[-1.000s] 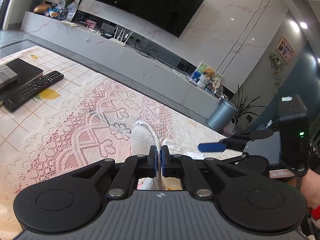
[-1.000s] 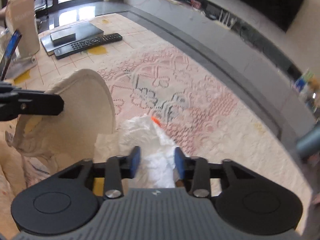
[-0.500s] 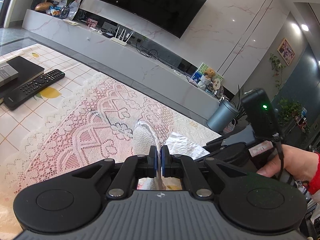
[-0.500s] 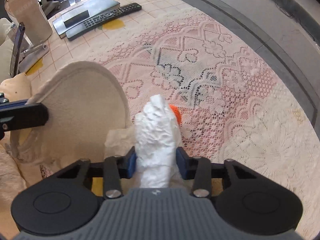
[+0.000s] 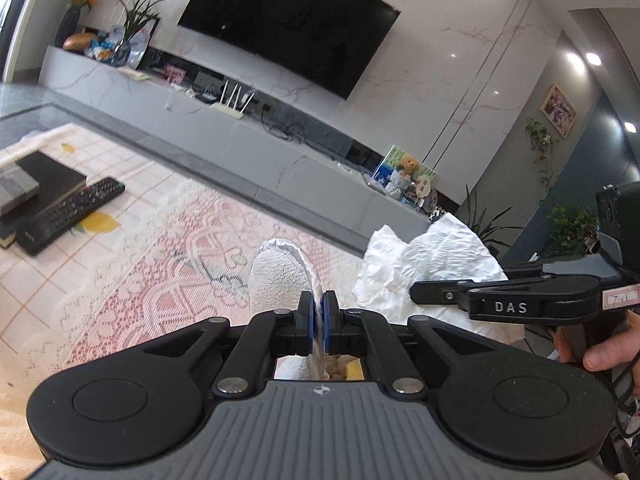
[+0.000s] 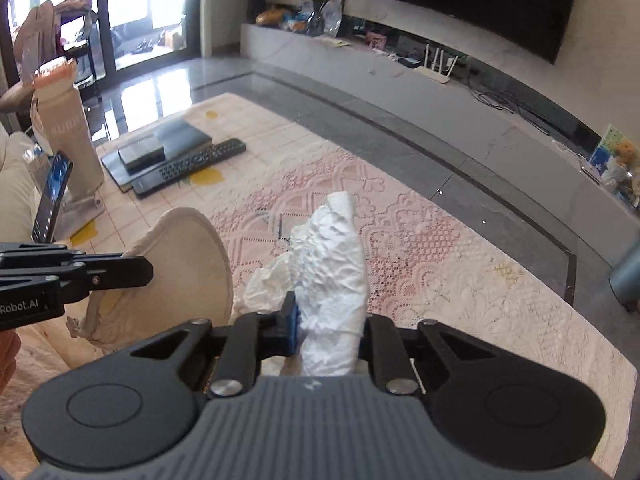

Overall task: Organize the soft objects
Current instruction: 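Carry the beige pad and white bag in both tools over the orange box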

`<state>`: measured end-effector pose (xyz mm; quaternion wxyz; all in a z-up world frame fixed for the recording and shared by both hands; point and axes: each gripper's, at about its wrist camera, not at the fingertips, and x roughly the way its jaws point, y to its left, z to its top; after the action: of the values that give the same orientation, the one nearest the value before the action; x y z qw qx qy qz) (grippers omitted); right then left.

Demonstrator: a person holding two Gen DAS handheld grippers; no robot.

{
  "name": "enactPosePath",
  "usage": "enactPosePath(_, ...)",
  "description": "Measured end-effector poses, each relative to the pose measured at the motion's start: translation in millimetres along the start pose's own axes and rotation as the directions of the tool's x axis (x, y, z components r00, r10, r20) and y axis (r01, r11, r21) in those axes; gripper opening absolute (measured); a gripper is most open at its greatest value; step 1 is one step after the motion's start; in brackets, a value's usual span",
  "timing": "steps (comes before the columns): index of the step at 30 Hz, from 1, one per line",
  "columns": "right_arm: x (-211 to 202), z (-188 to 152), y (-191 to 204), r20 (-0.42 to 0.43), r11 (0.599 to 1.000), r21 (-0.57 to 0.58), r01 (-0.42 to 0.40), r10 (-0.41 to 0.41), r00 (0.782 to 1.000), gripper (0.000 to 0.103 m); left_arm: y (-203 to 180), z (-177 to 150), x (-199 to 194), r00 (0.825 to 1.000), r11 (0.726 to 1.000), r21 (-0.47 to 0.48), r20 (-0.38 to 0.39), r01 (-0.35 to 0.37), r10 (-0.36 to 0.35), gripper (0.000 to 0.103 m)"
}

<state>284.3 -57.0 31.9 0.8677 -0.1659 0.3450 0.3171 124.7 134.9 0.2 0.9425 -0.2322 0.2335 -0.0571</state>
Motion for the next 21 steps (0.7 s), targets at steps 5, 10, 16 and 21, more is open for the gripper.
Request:
enactPosePath(5, -51.4, -20.2, -4.1, 0.074, 0.997, 0.065, 0.042, -0.047, 0.996, 0.014, -26.7, 5.6, -21.2, 0.998, 0.998, 0.052, 0.042, 0.045, -0.047, 0.005)
enactPosePath(10, -105.8, -54.9, -17.3, 0.116, 0.984, 0.145, 0.104, -0.122, 0.986, 0.014, -60.6, 1.6, -34.1, 0.993, 0.989, 0.103, 0.034, 0.106, -0.11, 0.005)
enactPosePath(16, -158.9, -103.3, -58.6, 0.099, 0.942, 0.265, 0.208, -0.241, 0.965, 0.014, -123.2, -13.9, -24.5, 0.971, 0.953, 0.188, -0.022, 0.238, -0.238, 0.004)
enactPosePath(21, -185.5, -144.9, -98.3, 0.053, 0.878, 0.388, 0.28, -0.325, 0.944, 0.014, -184.4, -24.0, 2.1, 0.927, 0.902, 0.215, -0.099, 0.374, -0.361, 0.004)
